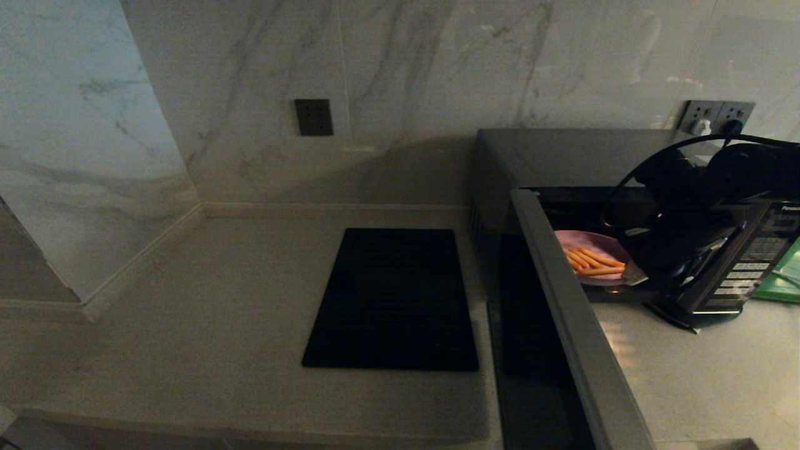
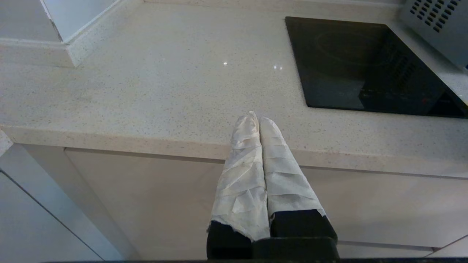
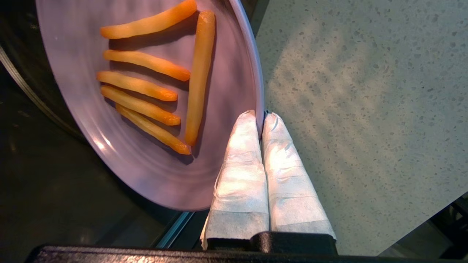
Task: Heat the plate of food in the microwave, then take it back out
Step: Put the plate in the microwave oven
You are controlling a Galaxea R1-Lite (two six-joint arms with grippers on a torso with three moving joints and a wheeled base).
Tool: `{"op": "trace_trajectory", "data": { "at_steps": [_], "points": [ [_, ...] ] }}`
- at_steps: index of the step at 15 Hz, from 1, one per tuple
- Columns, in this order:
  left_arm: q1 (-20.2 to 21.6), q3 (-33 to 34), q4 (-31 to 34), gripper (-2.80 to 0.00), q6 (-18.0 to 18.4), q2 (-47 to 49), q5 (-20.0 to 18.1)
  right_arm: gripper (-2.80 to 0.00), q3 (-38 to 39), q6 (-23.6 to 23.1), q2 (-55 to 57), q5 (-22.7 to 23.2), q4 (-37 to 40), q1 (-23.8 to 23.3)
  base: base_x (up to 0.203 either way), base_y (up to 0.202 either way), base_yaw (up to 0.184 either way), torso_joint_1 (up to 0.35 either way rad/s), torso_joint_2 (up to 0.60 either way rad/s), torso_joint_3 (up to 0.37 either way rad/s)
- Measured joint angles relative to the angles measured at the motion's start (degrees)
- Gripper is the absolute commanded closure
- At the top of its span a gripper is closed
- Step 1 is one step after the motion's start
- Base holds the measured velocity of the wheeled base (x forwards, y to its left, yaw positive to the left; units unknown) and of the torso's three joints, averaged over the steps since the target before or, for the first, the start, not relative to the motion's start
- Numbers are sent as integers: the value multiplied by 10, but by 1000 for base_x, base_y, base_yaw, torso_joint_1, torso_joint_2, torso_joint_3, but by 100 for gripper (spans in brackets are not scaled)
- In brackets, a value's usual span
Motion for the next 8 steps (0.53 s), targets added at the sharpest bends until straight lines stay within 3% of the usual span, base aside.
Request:
{"op": "trace_trajectory", "data": {
  "at_steps": [8],
  "points": [
    [0, 0, 0, 0, 0, 0, 0, 0, 2, 1, 11, 0, 0, 0, 0, 0, 0, 0, 0, 0]
  ]
}}
